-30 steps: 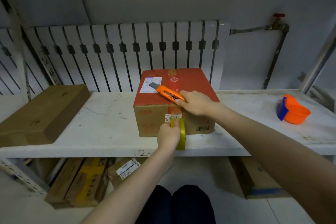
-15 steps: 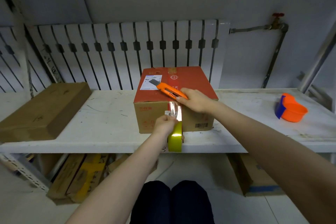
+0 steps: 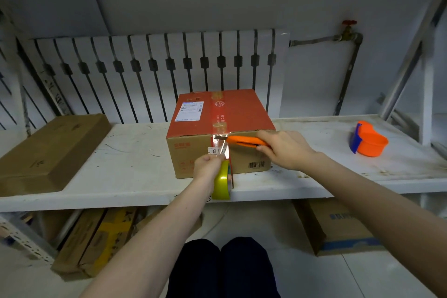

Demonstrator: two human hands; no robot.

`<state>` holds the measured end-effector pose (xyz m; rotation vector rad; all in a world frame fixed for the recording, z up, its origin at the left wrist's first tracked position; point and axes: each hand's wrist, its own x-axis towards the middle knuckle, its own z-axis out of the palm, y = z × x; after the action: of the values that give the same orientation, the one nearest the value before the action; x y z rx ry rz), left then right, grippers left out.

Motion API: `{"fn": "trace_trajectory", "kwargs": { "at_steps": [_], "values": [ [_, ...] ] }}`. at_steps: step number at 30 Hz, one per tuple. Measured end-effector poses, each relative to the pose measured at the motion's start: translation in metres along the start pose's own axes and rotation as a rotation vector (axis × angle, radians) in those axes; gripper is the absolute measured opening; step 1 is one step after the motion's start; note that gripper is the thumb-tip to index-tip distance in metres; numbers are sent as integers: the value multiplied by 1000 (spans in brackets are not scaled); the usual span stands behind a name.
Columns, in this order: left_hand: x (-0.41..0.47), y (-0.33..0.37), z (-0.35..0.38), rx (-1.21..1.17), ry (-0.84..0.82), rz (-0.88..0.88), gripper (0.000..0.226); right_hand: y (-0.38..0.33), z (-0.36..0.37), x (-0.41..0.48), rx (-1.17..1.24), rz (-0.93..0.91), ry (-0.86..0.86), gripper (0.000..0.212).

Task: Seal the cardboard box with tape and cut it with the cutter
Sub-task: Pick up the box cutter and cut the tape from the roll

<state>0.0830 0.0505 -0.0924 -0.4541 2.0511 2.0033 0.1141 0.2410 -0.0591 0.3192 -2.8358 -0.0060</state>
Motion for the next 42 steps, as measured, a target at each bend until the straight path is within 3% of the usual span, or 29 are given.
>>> {"fn": "trace_trajectory", "kwargs": {
  "at_steps": [16,27,30,34,36,39,42],
  "values": [
    [1,3,0,58,5,16,21,-4,-9,-7,-346,-41,-79,20],
    [9,5,-5,102,-45,23,21,-7,-7,11,-71,260,204,23],
    [11,6,-7,133,-66,23,16,-14,1,39,-97,326,162,32],
    [17,4,-10,181,-83,27,13,-11,15,69,-103,396,52,60],
    [20,6,-10,188,-98,33,10,-11,18,76,-53,351,84,61],
    [25,7,-12,194,-108,43,8,-24,17,78,-21,51,207,41],
    [29,6,-13,187,-115,51,8,-37,20,71,20,-171,136,35]
  ]
}}
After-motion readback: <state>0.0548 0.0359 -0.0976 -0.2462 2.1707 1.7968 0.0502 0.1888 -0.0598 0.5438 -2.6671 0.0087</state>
